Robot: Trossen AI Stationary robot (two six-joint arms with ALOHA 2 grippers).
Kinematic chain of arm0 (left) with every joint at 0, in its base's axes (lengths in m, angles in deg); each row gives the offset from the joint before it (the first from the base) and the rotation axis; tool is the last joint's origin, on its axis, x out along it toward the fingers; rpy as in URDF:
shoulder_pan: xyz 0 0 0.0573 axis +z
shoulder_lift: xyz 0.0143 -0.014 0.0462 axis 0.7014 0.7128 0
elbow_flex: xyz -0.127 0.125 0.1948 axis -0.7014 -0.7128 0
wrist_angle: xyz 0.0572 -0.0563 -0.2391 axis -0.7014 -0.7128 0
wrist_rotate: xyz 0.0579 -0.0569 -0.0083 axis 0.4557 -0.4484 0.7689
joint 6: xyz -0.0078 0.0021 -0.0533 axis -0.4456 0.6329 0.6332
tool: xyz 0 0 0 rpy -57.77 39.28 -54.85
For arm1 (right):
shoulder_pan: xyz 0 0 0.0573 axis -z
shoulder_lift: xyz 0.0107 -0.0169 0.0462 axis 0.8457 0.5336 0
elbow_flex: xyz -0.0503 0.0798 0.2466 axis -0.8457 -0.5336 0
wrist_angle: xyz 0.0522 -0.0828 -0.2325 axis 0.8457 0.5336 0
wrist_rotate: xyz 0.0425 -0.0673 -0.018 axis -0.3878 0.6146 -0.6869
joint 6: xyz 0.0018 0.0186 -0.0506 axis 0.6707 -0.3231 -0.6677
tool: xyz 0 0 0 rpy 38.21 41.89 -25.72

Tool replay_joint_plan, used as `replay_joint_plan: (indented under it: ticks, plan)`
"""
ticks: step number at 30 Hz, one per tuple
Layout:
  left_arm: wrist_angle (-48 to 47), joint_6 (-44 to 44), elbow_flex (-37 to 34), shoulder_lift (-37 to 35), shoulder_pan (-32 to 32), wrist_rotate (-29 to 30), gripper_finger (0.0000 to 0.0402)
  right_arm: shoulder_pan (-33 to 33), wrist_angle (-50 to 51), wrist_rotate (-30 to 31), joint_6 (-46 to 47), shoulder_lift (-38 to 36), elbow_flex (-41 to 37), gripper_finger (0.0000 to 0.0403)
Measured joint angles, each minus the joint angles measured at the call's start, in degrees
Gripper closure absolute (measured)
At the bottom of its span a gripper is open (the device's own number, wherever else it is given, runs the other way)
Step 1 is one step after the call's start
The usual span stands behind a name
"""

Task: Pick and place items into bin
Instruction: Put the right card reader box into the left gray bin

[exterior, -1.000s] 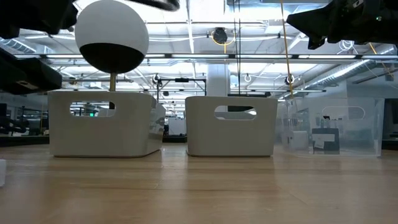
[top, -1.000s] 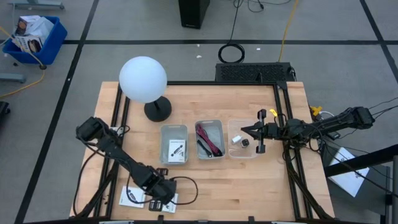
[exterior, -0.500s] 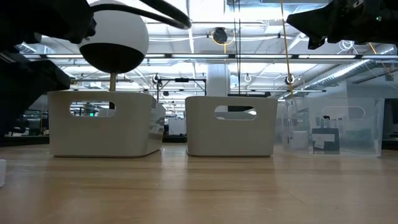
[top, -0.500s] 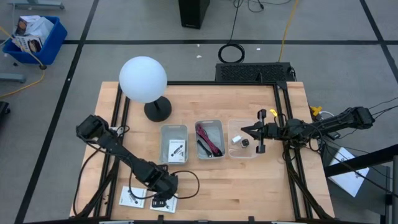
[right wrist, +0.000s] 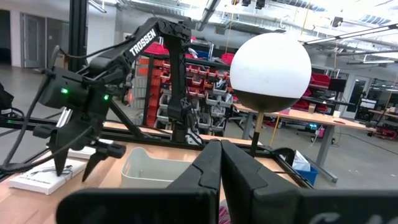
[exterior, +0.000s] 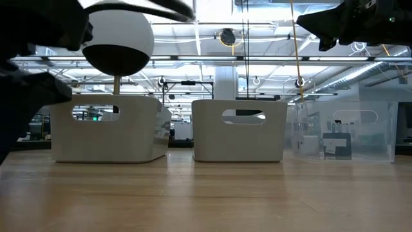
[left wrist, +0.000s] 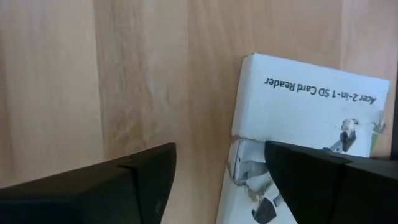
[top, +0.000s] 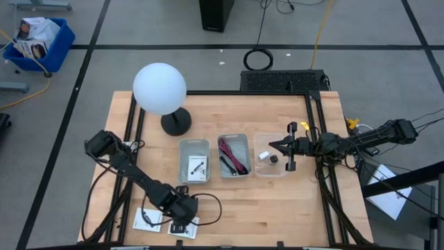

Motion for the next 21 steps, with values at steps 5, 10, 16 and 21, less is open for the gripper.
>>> replay_joint_plan:
  ticks: [5,10,16,21]
  plan:
    - [5.9,1.9,-3.9,-0.5,-0.5,0.2,0.0165,0.0,0.0,0.0,0.0,0.0,0.0,0.0399]
    - [6.3,1.1,-5.0,-0.4,-1.1,0.9,0.0183,0.0,0.0,0.0,0.0,0.0,0.0,0.0399]
    - [6.3,-2.5,-5.0,-0.3,-1.9,0.9,0.0265,0.0,0.0,0.0,-0.1,0.0,0.0,0.0399]
    - [7.0,-4.6,-5.1,-0.1,-2.1,-1.3,0.0377,0.0,0.0,0.0,-0.1,0.0,0.0,0.0399]
